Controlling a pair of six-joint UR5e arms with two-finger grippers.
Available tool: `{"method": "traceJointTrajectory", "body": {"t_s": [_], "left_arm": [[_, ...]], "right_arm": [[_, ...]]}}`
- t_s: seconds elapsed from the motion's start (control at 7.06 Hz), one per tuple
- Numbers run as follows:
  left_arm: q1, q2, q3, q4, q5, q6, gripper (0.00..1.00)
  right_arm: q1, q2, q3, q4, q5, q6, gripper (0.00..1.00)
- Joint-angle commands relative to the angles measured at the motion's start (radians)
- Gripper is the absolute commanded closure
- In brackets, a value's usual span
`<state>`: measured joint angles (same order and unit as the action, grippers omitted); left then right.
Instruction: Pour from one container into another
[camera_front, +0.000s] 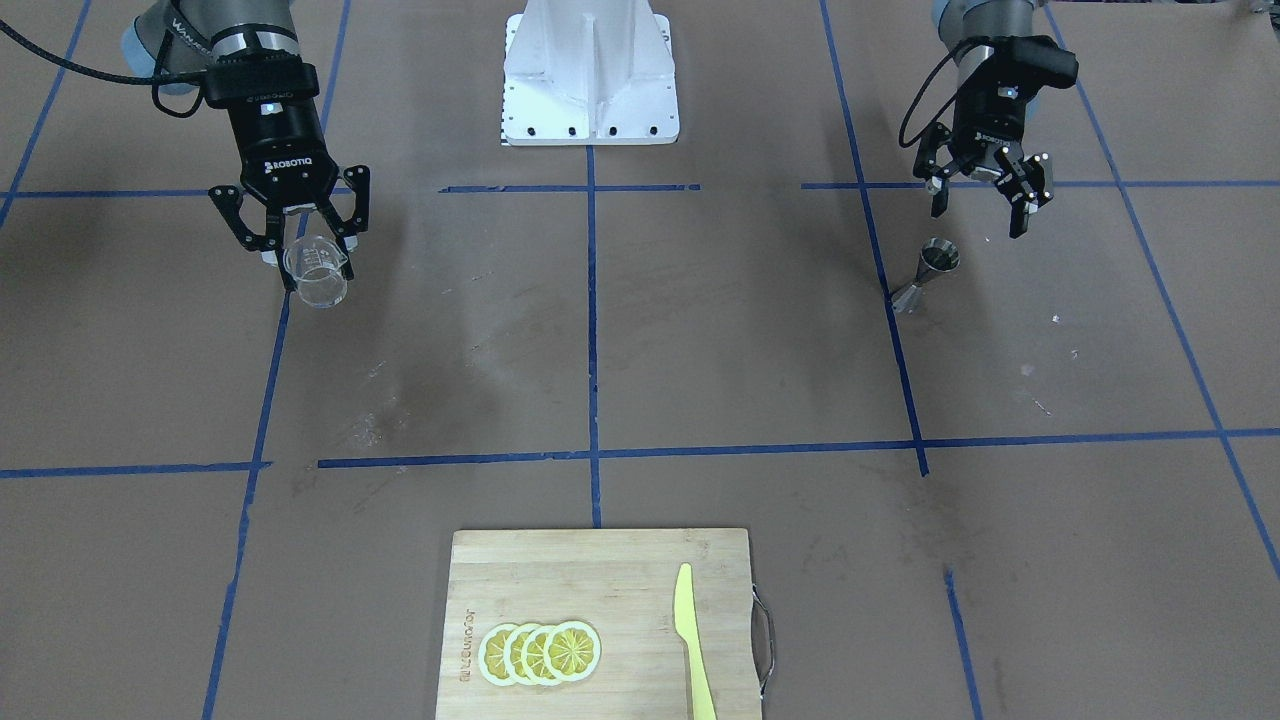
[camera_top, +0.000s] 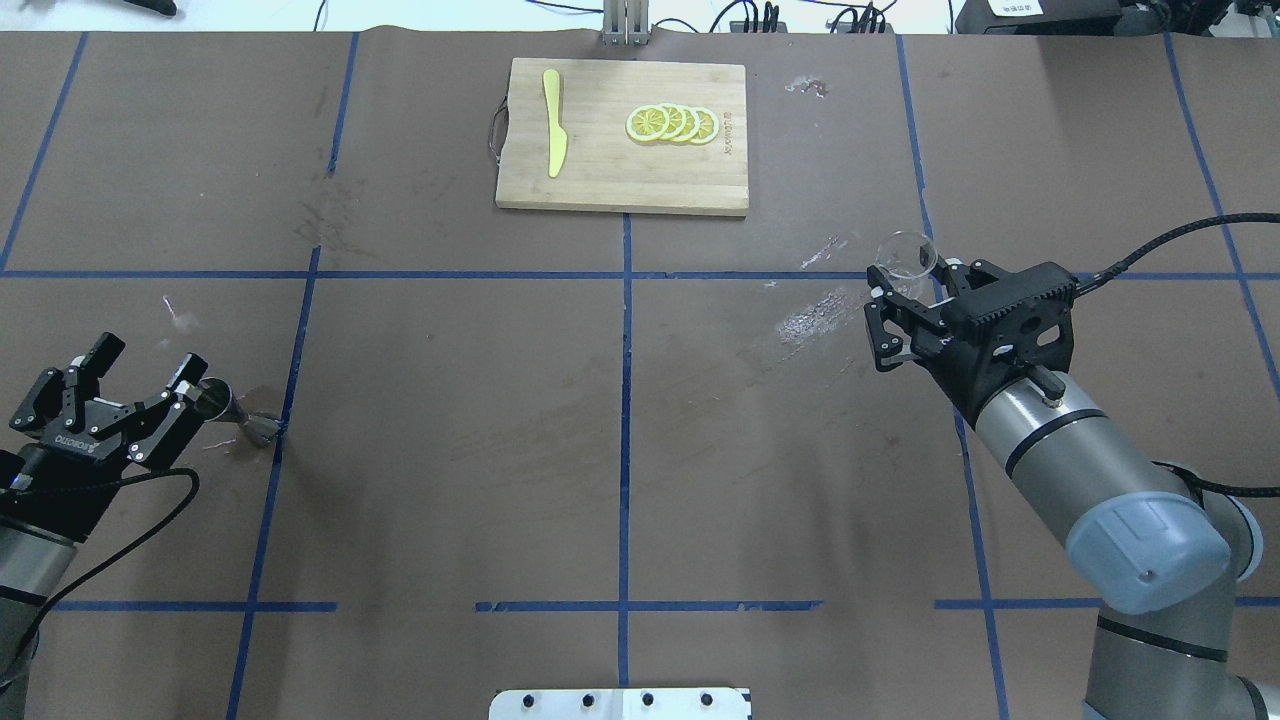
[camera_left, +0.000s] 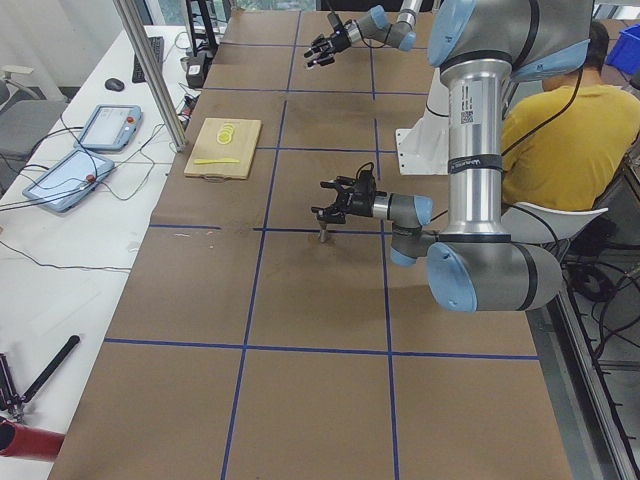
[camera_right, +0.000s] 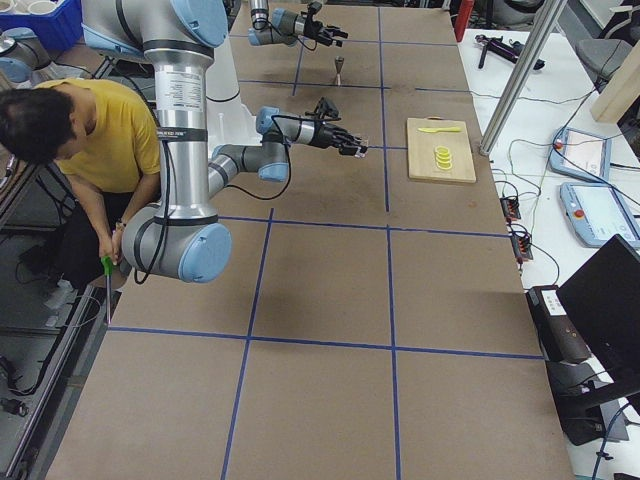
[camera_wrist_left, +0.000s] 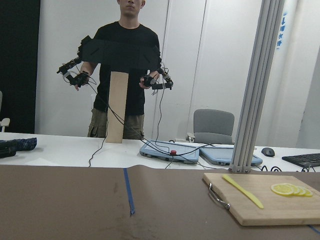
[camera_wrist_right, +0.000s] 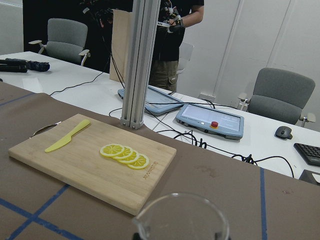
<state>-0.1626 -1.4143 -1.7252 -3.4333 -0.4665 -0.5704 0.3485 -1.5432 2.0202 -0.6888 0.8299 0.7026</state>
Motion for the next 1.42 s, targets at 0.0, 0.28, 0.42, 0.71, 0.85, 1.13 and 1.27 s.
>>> {"method": "traceJointTrajectory", "body": {"t_s": [0.0,0.28,0.42,0.71,0.85,1.13,1.27], "left_arm": [[-0.187,0.006,-0.022,0.003,-0.279,0.128,0.01],[-0.506,0.009,-0.019,0.145,-0.766,0.209,0.01],[-0.687,-0.008,-0.016,0.251,-1.011,0.281,0.01],[-0.962,-0.043,-0.016,0.494,-1.421,0.325,0.01],[-1.086,-0.122,-0.010,0.708,-1.630,0.346,0.00],[-1.266,-0.166,-0.008,1.043,-1.735,0.480,0.00],[-1.323,-0.167,0.037,1.057,-1.732,0.538,0.00]], "right_arm": [[0.000,0.000,0.000,0.000,0.000,0.000,1.00],[0.000,0.000,-0.002,0.000,0.000,0.000,1.00],[0.000,0.000,-0.002,0.000,0.000,0.000,1.00],[0.000,-0.001,-0.002,0.000,0.000,0.000,1.00],[0.000,0.000,-0.002,0.000,0.000,0.000,1.00],[0.000,-0.001,-0.003,0.000,0.000,0.000,1.00],[0.000,0.000,-0.003,0.000,0.000,0.000,1.00]]}}
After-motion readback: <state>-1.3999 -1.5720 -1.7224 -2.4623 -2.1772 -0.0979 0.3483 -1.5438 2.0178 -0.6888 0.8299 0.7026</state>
